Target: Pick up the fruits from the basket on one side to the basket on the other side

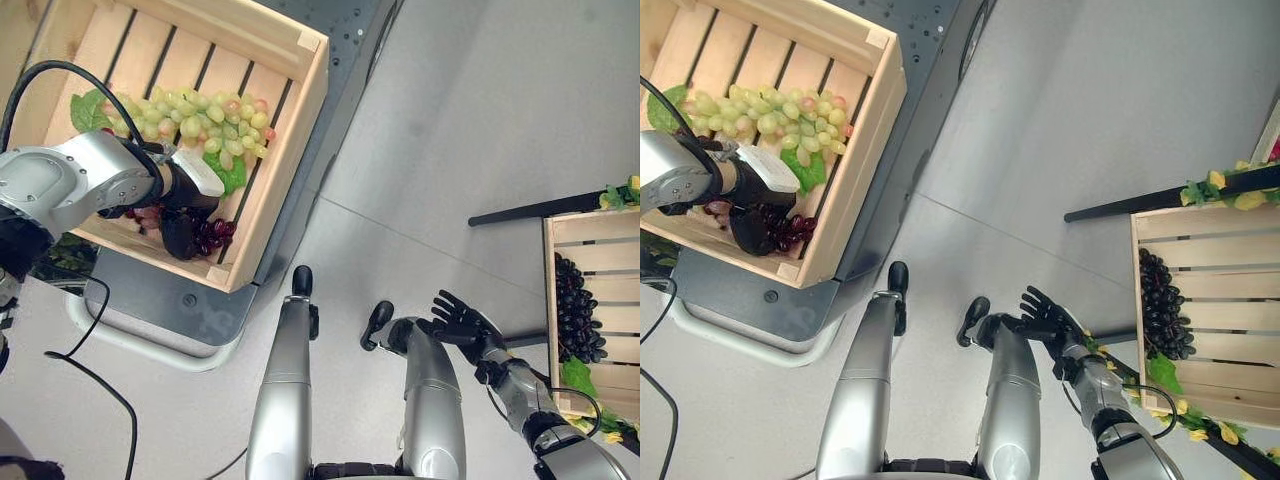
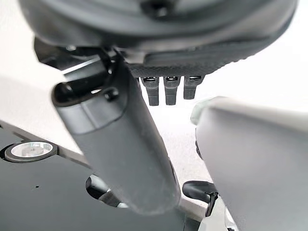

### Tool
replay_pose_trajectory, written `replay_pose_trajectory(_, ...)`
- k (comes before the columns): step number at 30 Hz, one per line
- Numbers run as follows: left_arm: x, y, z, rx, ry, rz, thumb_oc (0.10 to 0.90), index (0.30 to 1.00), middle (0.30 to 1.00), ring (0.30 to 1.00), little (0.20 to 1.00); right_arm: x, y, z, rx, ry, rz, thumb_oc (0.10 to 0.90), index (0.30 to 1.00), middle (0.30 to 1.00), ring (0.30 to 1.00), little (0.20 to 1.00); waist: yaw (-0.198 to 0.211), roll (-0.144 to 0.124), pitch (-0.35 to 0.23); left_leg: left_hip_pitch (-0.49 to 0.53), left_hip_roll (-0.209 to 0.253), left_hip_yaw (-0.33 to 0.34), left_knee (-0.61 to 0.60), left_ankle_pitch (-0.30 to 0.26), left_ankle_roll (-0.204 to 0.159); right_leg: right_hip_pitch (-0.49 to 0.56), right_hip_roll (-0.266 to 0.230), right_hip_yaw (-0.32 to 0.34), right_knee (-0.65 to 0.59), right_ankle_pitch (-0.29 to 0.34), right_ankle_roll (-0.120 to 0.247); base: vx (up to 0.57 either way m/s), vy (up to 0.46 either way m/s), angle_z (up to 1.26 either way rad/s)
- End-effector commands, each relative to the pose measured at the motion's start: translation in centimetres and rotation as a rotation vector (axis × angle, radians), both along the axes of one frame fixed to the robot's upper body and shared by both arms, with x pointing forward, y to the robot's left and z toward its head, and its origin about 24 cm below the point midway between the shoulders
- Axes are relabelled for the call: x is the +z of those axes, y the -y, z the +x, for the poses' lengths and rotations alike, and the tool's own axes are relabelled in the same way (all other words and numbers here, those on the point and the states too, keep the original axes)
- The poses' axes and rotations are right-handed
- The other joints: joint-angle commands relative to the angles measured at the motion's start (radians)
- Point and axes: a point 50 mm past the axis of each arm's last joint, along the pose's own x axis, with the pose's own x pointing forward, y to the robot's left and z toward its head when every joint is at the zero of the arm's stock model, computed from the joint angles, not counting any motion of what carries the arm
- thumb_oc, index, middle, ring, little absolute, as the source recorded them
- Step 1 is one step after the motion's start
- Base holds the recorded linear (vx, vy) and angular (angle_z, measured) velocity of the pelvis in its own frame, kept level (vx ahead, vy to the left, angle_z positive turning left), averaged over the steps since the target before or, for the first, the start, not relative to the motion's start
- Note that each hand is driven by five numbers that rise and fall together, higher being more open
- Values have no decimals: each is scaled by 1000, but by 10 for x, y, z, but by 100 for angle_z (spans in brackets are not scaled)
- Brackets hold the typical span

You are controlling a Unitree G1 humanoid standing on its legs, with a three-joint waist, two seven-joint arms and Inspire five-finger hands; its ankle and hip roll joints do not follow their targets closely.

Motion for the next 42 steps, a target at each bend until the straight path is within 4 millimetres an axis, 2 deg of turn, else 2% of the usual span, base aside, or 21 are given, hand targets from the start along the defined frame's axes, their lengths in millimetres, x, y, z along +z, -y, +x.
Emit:
replay_pose_trajectory(1,3,-22,-9,98,-20,-3,400,300,300,300,300,4,22,-13,-98,75,35,800,900,900,900,900,34,5,-11,168,-22,96,-132,-132,74,-19,31,33,-22,213,71,0,0,0)
replay_pose_trajectory(7,4,-22,-9,80,8,-39,400,300,300,300,300,3,22,-14,-104,76,38,800,900,900,900,900,36,13,-11,198,-26,98,-140,-134,76,1,31,41,-28,219,74,0,0,0)
replay_pose_trajectory(15,7,-37,-12,90,106,-72,400,300,300,300,300,2,20,-14,-109,72,43,800,900,900,900,900,39,33,-11,331,-27,117,-171,-146,83,112,28,58,-63,230,84,-9,-4,-3)
replay_pose_trajectory(18,18,-50,-12,145,283,-262,400,300,300,300,300,0,20,-16,-119,54,39,800,900,900,900,900,45,43,-11,422,-30,124,-193,-152,85,192,24,65,-87,231,89,5,9,-11)
replay_pose_trajectory(19,25,-58,-14,194,415,-487,400,300,300,300,300,-1,21,-18,-121,50,40,800,900,900,900,900,49,48,-11,457,-34,126,-205,-153,86,225,23,64,-100,233,90,30,16,-6)
replay_pose_trajectory(21,25,-73,-18,240,540,-709,400,300,300,300,300,-5,20,-23,-133,43,50,800,900,900,900,900,60,53,-11,508,-41,125,-226,-151,86,271,20,61,-116,232,93,39,-2,-15)
replay_pose_trajectory(22,18,-86,-24,259,618,-861,400,300,300,300,300,-7,19,-26,-139,39,56,800,900,900,900,900,62,59,-11,538,-46,124,-238,-148,86,301,18,59,-126,229,91,46,-21,-19)
replay_pose_trajectory(26,-30,-131,-51,381,723,-1190,400,300,300,300,300,-10,7,-29,-155,39,70,800,900,900,900,900,71,71,-13,629,-58,126,-290,-134,86,382,11,50,-148,223,85,43,-29,-9)
replay_pose_trajectory(29,-56,-148,-63,476,799,-1416,400,300,300,300,300,-9,-5,-26,-141,46,69,800,900,900,900,900,65,80,-39,679,-61,130,-331,-125,86,413,13,53,-161,218,82,39,-16,1)
replay_pose_trajectory(34,-94,-152,-71,591,840,-1792,400,300,300,300,300,-11,-24,-27,-87,47,69,800,900,900,900,900,37,92,-100,762,-60,150,-398,-116,82,465,21,71,-195,214,79,16,-14,-12)
replay_pose_trajectory(39,-101,-145,-71,569,858,-1948,400,300,300,300,300,-3,-38,-22,-44,99,76,800,900,900,900,900,21,101,-151,835,-69,151,-467,-100,73,534,40,87,-271,216,72,39,-37,-14)
replay_pose_trajectory(42,-102,-142,-69,555,877,-2036,400,300,300,300,300,2,-46,-19,-30,127,93,800,900,900,900,900,13,105,-192,884,-80,142,-520,-88,64,596,63,94,-362,215,69,60,-57,-13)
